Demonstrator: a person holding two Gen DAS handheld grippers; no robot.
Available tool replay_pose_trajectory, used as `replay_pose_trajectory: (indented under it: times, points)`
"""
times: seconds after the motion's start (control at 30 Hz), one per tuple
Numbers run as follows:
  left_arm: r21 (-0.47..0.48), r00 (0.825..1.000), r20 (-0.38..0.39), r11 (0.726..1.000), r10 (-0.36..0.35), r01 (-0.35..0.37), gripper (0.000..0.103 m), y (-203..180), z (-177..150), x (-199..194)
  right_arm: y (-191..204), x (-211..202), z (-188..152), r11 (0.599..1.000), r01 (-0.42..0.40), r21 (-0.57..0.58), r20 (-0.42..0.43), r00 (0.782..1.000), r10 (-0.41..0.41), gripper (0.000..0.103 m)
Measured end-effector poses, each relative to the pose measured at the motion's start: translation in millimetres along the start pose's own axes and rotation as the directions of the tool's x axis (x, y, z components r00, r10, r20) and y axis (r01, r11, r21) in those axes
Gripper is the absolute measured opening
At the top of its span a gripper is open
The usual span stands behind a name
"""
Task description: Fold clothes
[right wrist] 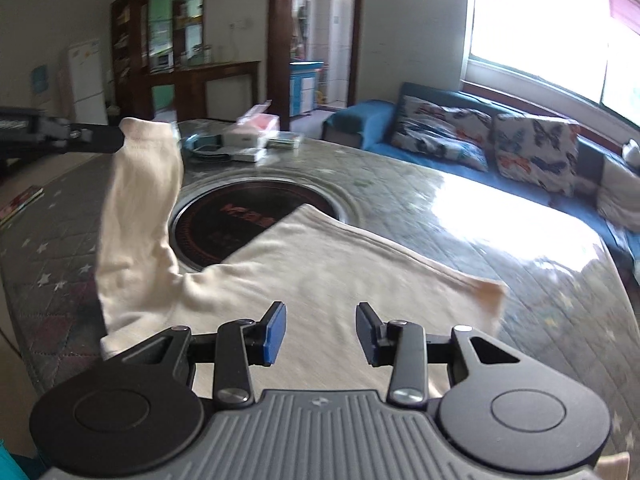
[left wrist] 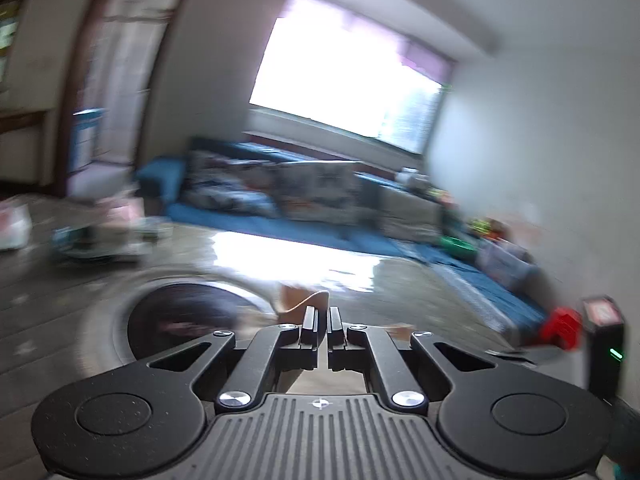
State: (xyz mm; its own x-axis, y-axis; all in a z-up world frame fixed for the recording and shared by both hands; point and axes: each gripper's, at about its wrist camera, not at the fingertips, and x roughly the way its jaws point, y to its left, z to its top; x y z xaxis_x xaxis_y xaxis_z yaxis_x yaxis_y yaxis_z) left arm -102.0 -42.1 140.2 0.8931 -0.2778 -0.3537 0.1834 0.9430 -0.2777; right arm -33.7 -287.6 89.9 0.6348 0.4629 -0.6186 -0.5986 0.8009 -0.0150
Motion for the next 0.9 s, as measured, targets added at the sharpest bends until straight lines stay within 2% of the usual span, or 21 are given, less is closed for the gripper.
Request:
replay_pose_trajectory:
  times: [0.13, 0.23, 0.33, 0.47, 0.57, 0.6, 0.7, 0.73, 0.83, 0.9]
  points:
    - [0.048, 0.988, -0.082, 0.99, -0.129, 0.134, 0.005, -34, -17, 26, -20, -6, -11, 0.998, 0.026, 0.058, -0.018, 1.0, -0.025, 0.038]
    - [0.071, 0.967, -0.182, 0.979, -0.176, 0.191, 0.007, -49, -37, 46, -30, -8, -22, 0.995, 0.052, 0.083, -0.043, 0.998, -0.048, 0.038]
    - [0.103, 0.952, -0.248, 0.972, -0.18, 0.21, 0.012, -47, -55, 52, -39, -11, -31, 0.991, 0.072, 0.109, -0.061, 0.996, -0.066, 0.038]
    - [0.107, 0.953, -0.279, 0.982, -0.118, 0.153, 0.015, -20, -64, 47, -46, -16, -38, 0.987, 0.065, 0.144, -0.064, 0.996, -0.056, 0.038]
    - [0.107, 0.959, -0.284, 0.993, -0.009, 0.041, 0.017, 9, -66, 45, -44, -15, -41, 0.989, 0.019, 0.149, -0.066, 0.998, -0.009, 0.038]
    - [0.097, 0.957, -0.29, 0.995, 0.024, 0.005, 0.021, 20, -68, 42, -42, -14, -42, 0.988, 0.002, 0.154, -0.069, 0.998, 0.009, 0.038]
    - [0.077, 0.948, -0.302, 0.994, 0.101, -0.081, 0.024, 45, -73, 34, -30, 1, -50, 0.988, -0.044, 0.148, -0.112, 0.992, 0.06, 0.038]
    - [0.072, 0.945, -0.308, 0.993, 0.111, -0.094, 0.025, 50, -75, 31, -27, 6, -53, 0.988, -0.047, 0.146, -0.129, 0.989, 0.066, 0.038]
    - [0.062, 0.944, -0.311, 0.993, 0.11, -0.095, 0.043, 61, -80, 16, -21, 12, -59, 0.988, -0.055, 0.143, -0.155, 0.985, 0.077, 0.038]
    - [0.066, 0.944, -0.311, 0.994, 0.109, -0.093, 0.047, 64, -85, 6, -18, 11, -60, 0.988, -0.059, 0.14, -0.161, 0.984, 0.082, 0.036]
